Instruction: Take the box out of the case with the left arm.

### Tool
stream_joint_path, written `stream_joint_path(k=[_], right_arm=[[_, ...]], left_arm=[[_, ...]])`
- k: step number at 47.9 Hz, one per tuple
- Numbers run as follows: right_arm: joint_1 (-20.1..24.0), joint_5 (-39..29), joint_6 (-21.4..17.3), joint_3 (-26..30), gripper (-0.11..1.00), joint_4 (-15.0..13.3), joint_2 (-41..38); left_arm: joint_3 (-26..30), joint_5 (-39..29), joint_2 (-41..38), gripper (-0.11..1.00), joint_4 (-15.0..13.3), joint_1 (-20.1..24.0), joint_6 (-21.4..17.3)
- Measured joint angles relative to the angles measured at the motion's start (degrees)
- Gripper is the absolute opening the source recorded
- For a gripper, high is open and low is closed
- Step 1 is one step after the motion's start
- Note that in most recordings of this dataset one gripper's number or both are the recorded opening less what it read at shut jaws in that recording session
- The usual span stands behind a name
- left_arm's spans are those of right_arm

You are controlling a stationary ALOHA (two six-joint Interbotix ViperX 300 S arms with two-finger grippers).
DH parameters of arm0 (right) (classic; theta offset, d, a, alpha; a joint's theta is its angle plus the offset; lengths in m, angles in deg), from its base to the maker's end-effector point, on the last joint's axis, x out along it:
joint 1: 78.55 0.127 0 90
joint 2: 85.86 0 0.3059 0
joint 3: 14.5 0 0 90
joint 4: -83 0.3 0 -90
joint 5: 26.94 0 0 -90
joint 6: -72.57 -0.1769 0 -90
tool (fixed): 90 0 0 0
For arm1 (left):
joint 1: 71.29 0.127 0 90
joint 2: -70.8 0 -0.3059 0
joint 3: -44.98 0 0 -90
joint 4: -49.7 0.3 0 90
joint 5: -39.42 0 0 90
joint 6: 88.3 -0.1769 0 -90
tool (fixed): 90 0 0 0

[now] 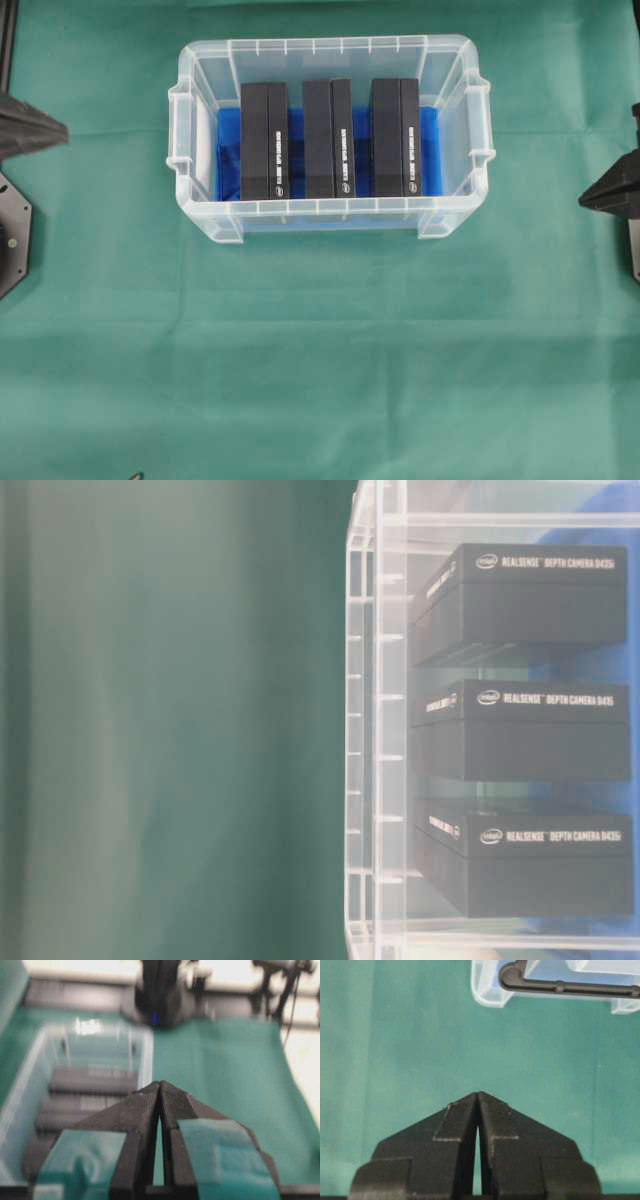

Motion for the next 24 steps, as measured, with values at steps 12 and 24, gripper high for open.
stream_joint_path(k=[12, 24], right_arm=[[0.0, -0.3, 0.0, 0.0, 0.07, -0.9, 0.0], [0.0, -0.6, 0.0, -0.1, 0.07, -0.9, -0.4]], left_arm=[[2.7, -25.7, -3.5, 0.02, -0.1, -0.8, 8.5], [3.8, -44.6, -7.0, 0.02, -0.1, -1.1, 14.9]])
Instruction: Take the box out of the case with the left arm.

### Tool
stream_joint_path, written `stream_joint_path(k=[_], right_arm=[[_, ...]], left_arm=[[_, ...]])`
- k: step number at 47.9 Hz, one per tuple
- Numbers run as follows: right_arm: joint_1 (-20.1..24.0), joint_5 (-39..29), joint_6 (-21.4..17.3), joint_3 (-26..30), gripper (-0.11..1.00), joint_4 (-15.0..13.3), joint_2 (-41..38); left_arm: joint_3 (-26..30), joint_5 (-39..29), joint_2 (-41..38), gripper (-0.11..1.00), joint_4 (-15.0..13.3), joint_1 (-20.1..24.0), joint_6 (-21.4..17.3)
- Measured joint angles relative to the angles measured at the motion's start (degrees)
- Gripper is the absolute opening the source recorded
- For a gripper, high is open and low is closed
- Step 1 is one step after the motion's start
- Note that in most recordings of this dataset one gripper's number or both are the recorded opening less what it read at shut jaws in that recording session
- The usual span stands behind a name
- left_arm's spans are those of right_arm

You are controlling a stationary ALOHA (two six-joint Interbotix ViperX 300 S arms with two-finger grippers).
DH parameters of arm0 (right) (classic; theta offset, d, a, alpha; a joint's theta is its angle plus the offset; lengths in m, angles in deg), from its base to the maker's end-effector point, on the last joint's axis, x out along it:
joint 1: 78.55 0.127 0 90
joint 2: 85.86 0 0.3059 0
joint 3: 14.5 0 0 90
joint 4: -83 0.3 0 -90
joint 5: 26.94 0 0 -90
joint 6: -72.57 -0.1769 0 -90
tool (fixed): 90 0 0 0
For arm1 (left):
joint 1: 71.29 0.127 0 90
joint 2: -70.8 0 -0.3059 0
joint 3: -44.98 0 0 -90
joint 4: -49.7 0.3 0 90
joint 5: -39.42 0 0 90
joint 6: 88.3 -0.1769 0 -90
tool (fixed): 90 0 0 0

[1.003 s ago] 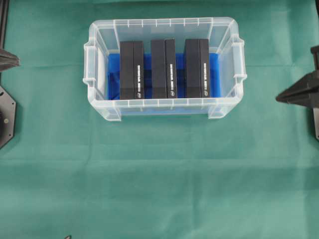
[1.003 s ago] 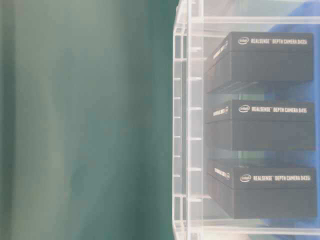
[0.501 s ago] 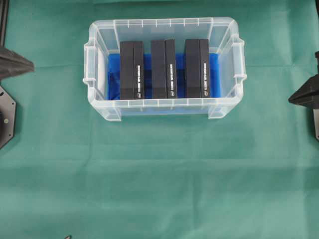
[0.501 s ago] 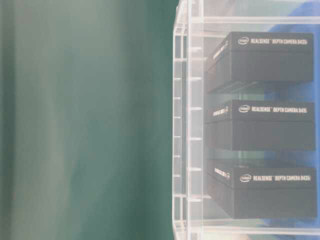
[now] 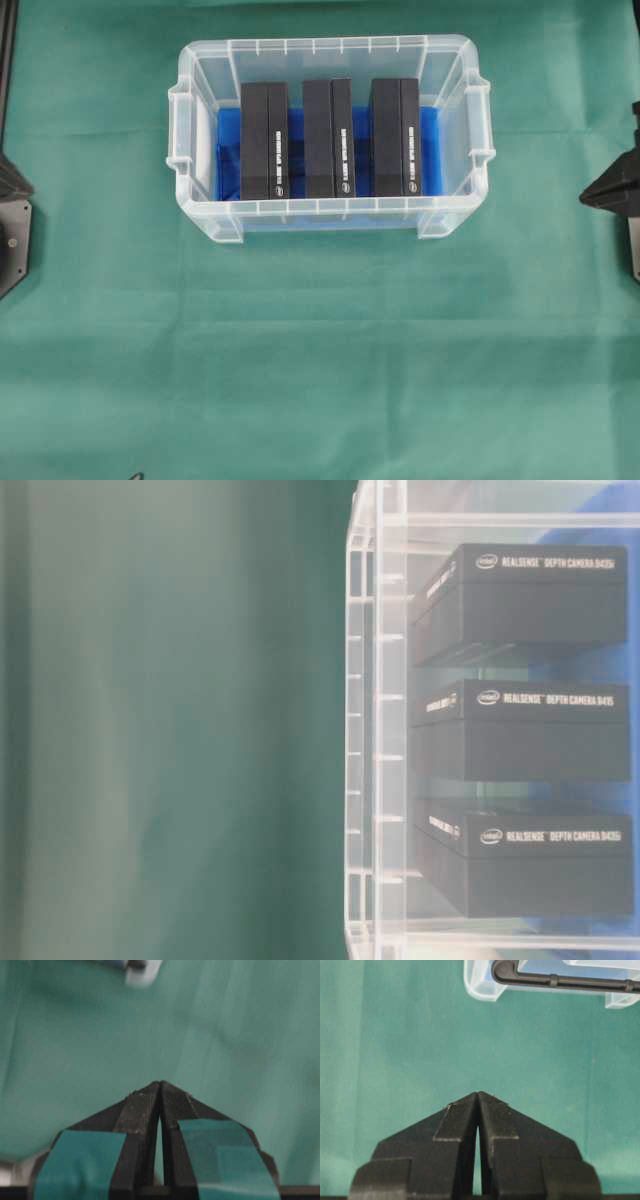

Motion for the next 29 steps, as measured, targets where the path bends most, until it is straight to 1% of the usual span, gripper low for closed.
stream_joint_path(k=[4, 13, 18, 24, 27, 28, 29], right_arm=[[0.0, -0.1, 0.0, 0.1, 0.07, 0.0, -0.4], [0.0, -0.1, 0.0, 0.1, 0.07, 0.0, -0.6], [0.0, -0.1, -0.1, 0.1, 0.07, 0.0, -0.6], [0.0, -0.1, -0.1, 0.1, 0.07, 0.0, -0.6], [0.0, 0.0, -0.1, 0.1, 0.07, 0.0, -0.7], [0.0, -0.1, -0.1, 0.1, 0.07, 0.0, -0.7], [0.0, -0.1, -0.1, 0.1, 0.07, 0.0, -0.7]], left_arm=[[0.0, -2.6, -0.8, 0.02, 0.0, -0.3, 0.9], [0.2, -3.5, -1.5, 0.02, 0.0, -0.6, 1.7], [0.3, -3.7, -1.9, 0.02, 0.0, -0.6, 4.1], [0.6, -4.7, -3.2, 0.02, 0.0, -0.6, 15.0], [0.7, -5.4, -3.9, 0.02, 0.0, -0.4, 22.5], [0.8, -5.8, -4.0, 0.02, 0.0, -0.4, 25.8], [0.8, -6.0, -4.1, 0.02, -0.1, -0.4, 28.1]])
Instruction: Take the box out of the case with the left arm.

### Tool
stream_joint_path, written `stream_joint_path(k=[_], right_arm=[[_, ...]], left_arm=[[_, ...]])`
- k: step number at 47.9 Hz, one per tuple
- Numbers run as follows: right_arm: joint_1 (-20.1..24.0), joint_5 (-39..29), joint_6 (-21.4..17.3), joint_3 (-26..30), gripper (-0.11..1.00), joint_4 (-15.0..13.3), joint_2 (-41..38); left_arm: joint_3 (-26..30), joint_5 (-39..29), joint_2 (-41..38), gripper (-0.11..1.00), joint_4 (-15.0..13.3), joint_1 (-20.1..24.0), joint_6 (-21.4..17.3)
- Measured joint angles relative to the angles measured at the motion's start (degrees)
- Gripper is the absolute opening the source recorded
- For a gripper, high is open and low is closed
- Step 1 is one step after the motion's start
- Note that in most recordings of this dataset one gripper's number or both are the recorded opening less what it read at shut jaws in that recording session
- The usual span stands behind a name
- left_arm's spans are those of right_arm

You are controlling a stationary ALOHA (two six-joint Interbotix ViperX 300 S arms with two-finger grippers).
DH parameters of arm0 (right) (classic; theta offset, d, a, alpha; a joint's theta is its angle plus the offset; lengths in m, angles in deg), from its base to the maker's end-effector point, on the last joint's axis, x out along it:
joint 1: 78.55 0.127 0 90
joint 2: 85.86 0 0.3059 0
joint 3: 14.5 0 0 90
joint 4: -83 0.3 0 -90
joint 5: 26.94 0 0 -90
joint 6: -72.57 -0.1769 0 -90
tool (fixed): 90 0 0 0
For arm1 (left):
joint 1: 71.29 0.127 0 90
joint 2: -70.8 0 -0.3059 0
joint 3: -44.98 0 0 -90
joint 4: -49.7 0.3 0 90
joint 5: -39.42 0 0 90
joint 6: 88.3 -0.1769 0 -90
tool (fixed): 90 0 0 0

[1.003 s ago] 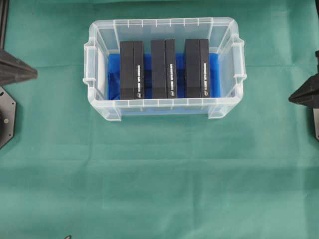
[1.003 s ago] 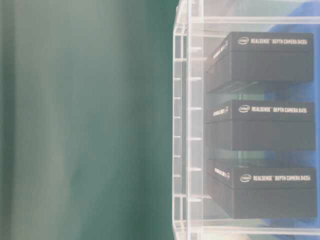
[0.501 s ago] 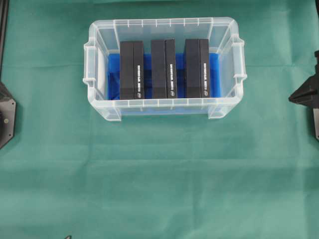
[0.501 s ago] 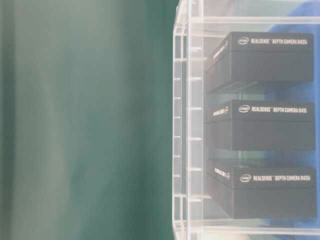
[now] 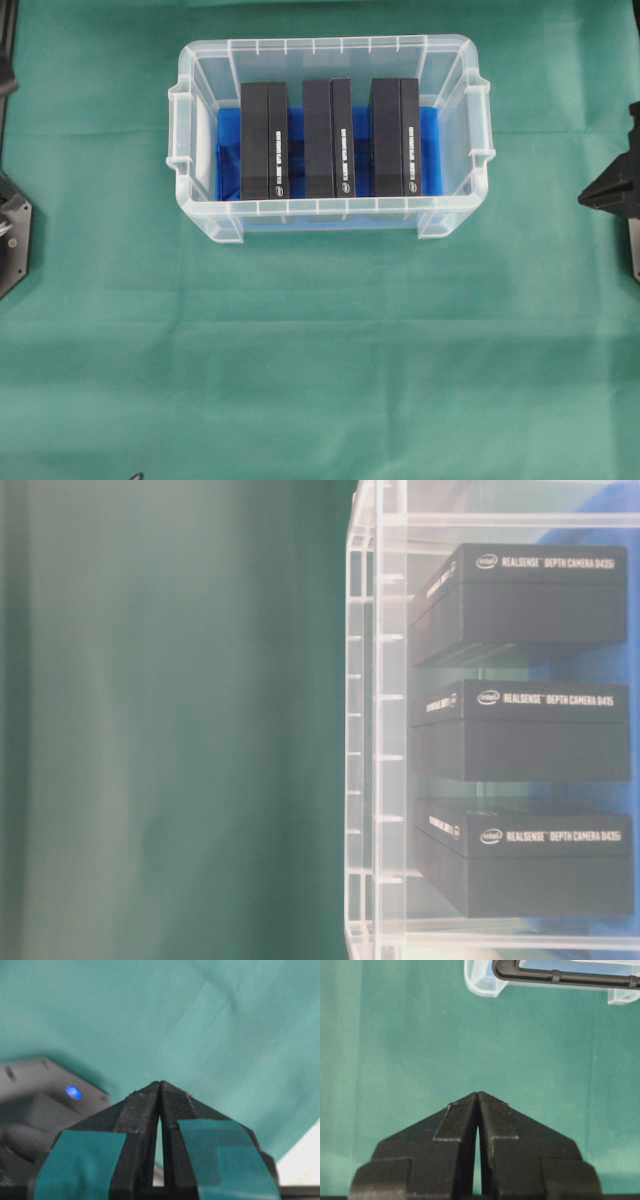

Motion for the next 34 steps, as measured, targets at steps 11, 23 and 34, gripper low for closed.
stream_joint_path(k=[11, 23, 34], right_arm=[[0.0, -0.4, -0.1, 0.0, 0.07, -0.1, -0.4], [0.0, -1.1, -0.2, 0.0, 0.07, -0.1, -0.6], [0.0, -2.1, -0.3, 0.1, 0.07, 0.0, -0.7]], left_arm=[[0.7, -2.1, -1.8, 0.02, 0.1, 0.0, 29.5], [1.1, -2.6, -2.5, 0.02, 1.0, 0.0, 38.1], [1.2, -3.2, -3.1, 0.02, 1.1, 3.6, 35.4]])
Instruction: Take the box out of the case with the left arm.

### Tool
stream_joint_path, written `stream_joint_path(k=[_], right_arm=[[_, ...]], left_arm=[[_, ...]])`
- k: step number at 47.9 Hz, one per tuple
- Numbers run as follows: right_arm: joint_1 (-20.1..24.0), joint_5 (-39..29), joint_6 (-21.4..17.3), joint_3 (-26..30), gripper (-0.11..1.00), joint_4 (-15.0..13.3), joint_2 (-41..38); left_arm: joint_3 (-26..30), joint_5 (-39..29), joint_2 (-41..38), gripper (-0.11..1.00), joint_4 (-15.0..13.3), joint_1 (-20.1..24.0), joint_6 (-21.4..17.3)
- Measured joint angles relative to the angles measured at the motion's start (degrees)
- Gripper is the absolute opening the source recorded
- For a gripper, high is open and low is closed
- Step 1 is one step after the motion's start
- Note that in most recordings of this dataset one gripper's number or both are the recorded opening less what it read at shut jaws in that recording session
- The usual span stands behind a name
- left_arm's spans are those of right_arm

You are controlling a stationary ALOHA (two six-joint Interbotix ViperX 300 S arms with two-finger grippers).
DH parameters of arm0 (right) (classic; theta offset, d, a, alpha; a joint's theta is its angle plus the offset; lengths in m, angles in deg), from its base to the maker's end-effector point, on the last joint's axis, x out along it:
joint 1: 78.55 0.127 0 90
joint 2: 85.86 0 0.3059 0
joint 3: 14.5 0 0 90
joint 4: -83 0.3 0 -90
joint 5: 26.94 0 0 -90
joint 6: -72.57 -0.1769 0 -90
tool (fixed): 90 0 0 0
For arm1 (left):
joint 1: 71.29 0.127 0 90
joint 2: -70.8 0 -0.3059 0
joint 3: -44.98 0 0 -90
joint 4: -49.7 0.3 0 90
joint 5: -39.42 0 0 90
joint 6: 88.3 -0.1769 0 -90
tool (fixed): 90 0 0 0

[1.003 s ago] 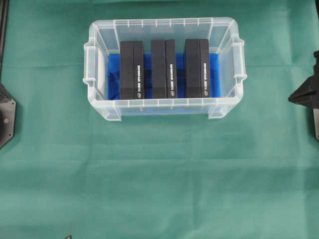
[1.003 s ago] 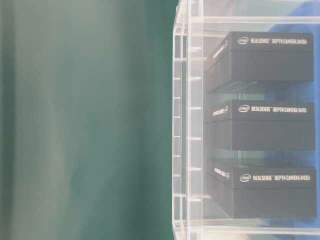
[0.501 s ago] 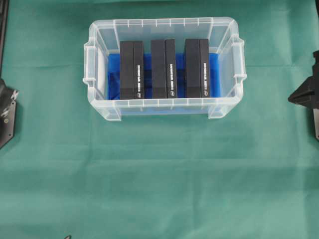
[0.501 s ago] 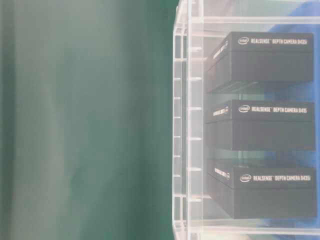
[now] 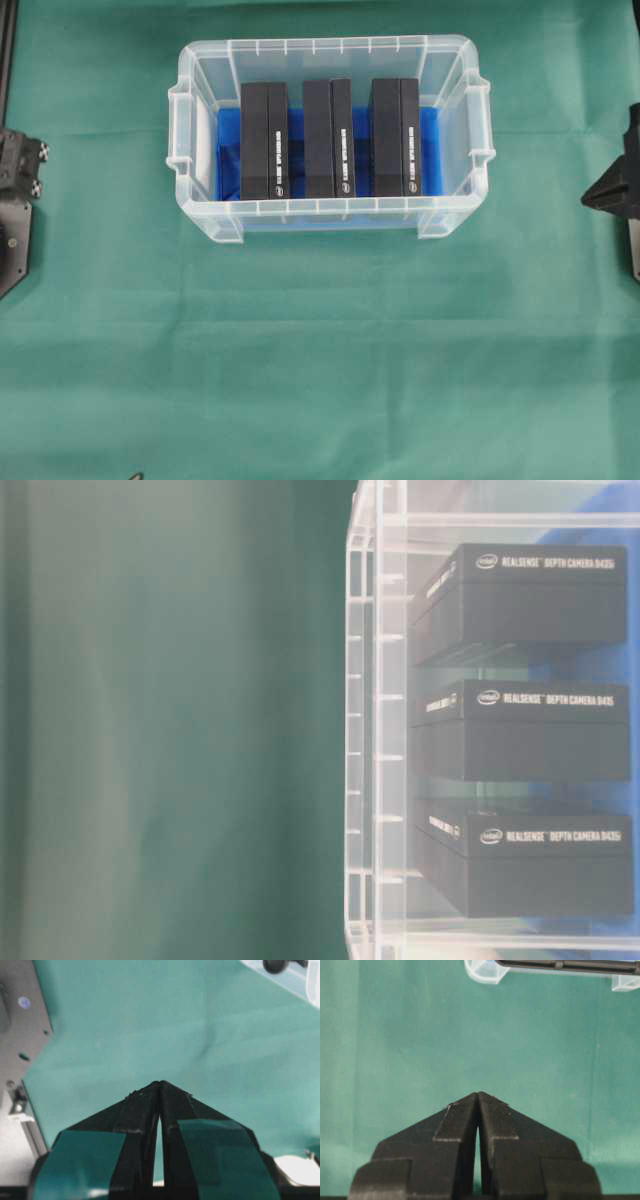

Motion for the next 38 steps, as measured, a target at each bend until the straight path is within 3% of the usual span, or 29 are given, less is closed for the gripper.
stream_joint_path(k=[26, 30, 38], right_arm=[[0.0, -0.7, 0.0, 0.3, 0.07, -0.1, 0.0], [0.0, -1.1, 0.0, 0.3, 0.07, -0.1, 0.0], [0.0, -1.6, 0.0, 0.3, 0.07, -0.1, 0.0]], left_arm=[[1.0, -1.4, -1.9, 0.02, -0.4, 23.9, -26.5], [1.3, -1.4, -2.5, 0.02, -1.0, 25.8, -28.6], [1.5, -1.4, -3.3, 0.02, -1.2, 26.3, -28.8]])
